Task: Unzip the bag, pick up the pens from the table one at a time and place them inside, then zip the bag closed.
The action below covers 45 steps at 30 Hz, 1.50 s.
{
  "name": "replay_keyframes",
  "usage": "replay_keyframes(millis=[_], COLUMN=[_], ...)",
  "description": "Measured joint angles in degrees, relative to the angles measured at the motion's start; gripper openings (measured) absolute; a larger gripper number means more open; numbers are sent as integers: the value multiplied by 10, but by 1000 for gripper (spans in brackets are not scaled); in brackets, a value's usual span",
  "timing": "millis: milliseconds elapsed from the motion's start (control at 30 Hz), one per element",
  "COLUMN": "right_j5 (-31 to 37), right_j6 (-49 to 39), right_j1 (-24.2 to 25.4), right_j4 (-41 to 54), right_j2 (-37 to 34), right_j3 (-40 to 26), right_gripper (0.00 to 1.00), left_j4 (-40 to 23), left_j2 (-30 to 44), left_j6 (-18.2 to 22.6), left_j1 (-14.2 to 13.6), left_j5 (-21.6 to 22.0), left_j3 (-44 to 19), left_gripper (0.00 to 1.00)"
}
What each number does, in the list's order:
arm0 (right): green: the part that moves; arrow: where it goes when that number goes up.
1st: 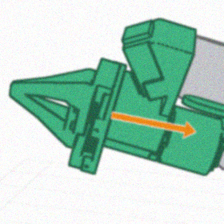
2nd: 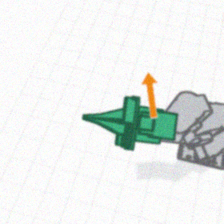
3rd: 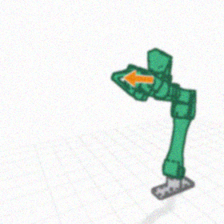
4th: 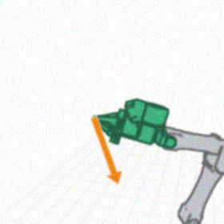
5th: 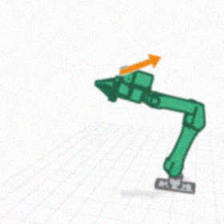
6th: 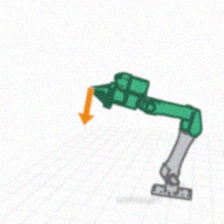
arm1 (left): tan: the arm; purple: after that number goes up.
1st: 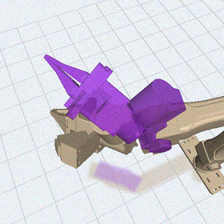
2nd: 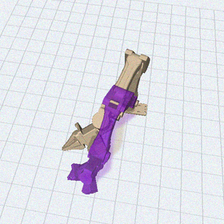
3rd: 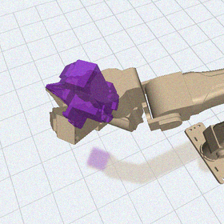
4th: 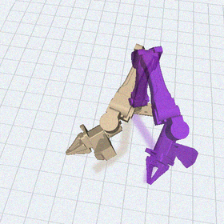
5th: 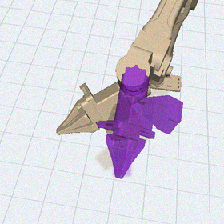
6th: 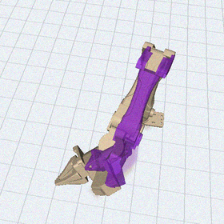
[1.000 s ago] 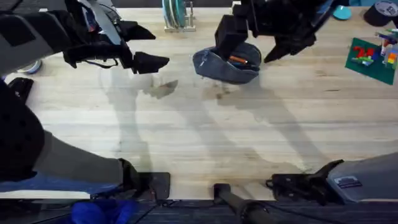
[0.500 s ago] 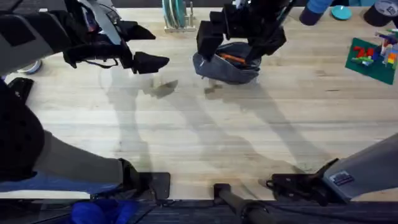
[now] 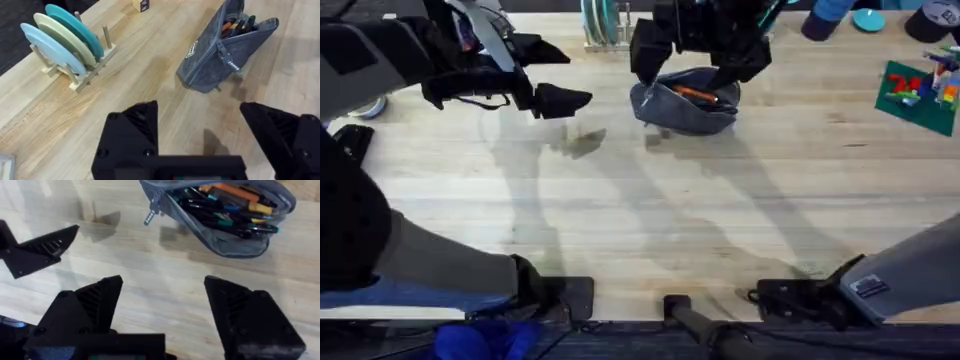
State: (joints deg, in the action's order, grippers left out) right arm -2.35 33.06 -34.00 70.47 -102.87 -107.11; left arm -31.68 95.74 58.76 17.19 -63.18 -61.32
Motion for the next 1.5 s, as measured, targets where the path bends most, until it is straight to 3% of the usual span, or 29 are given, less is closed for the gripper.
replay_keyframes(millis=[467,800,1500], right_j5=[0,0,43], right_j6=[16,55,104], right_j1=[0,-23,-26], right_j4=[-59,-62,-109], right_j2=[-5,-67,-117], right_j3=[-1,-2,-3], right_gripper=[995,996,992], left_j4=[0,0,0], left_j2=[0,0,0], left_j6=[0,0,0], left_j1=[0,0,0], left_j5=[0,0,0], left_j3=[0,0,0], left_gripper=[993,993,993])
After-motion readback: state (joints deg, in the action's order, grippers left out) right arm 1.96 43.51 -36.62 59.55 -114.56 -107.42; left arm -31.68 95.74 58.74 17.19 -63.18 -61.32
